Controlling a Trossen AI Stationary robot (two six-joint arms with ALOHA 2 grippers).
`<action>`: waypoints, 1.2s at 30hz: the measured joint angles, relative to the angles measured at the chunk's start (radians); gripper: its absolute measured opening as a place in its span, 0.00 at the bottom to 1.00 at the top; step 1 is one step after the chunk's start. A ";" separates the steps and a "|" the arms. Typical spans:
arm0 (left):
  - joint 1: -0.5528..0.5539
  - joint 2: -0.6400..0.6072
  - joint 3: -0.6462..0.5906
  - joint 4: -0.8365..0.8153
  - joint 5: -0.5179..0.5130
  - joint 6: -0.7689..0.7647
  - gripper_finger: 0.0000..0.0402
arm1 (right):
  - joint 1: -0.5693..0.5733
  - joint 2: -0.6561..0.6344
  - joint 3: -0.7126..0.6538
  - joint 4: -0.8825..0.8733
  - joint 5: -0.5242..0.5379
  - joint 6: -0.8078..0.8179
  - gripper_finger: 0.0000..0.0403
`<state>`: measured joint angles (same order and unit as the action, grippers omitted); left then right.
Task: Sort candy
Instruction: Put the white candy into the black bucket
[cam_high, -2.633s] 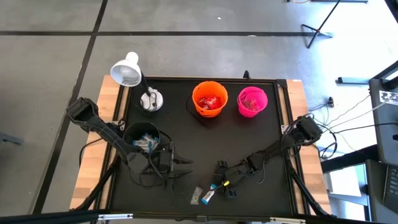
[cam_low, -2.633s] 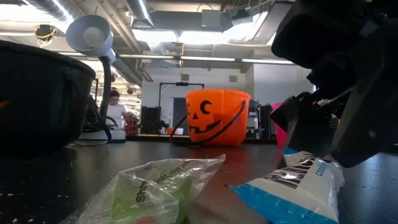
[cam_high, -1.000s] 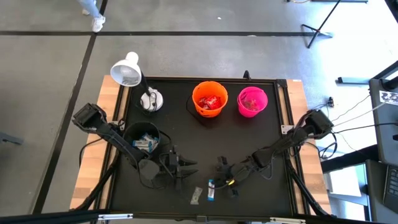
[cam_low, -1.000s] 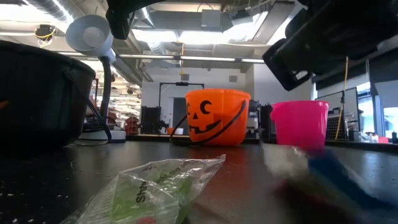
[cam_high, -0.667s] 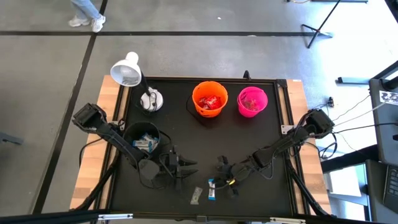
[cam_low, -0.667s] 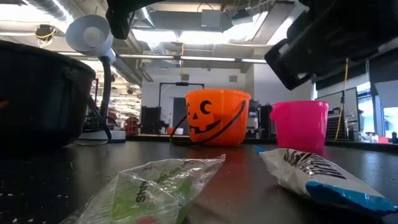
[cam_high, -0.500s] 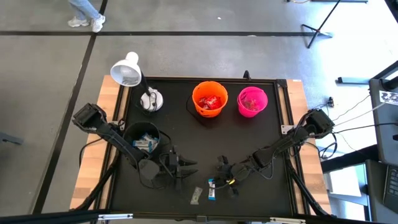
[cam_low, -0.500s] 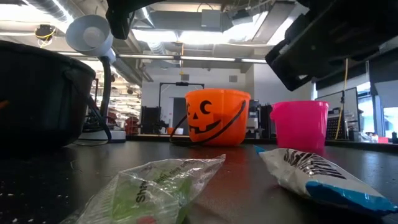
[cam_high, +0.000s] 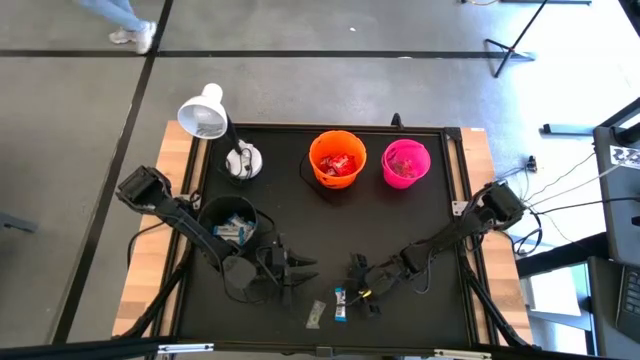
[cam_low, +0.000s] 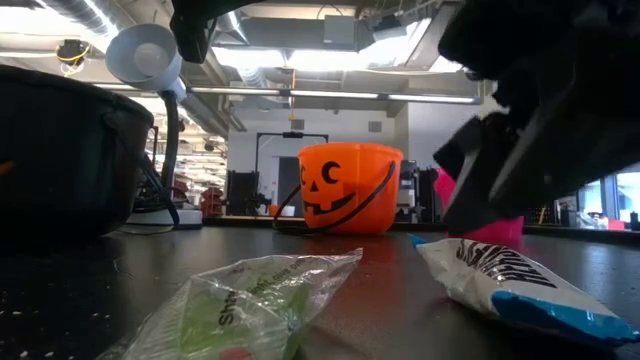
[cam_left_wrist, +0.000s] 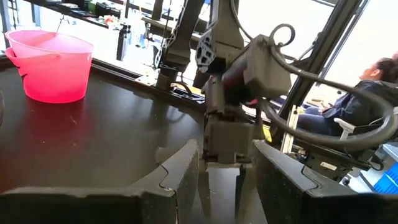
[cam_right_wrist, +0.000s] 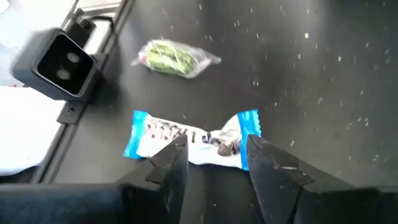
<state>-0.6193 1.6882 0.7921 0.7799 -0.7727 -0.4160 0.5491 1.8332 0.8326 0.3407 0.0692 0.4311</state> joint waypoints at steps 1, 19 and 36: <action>0.000 0.000 0.000 0.000 0.000 0.000 0.34 | 0.000 0.009 0.000 0.004 0.000 0.006 0.40; 0.000 0.000 0.000 0.000 0.000 0.000 0.34 | -0.002 0.079 0.002 0.022 0.055 -0.002 0.25; 0.000 0.000 0.000 -0.001 0.000 -0.001 0.34 | -0.022 0.050 -0.002 0.006 0.053 -0.017 0.00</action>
<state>-0.6193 1.6878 0.7921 0.7792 -0.7728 -0.4166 0.5274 1.8834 0.8303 0.3466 0.1219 0.4144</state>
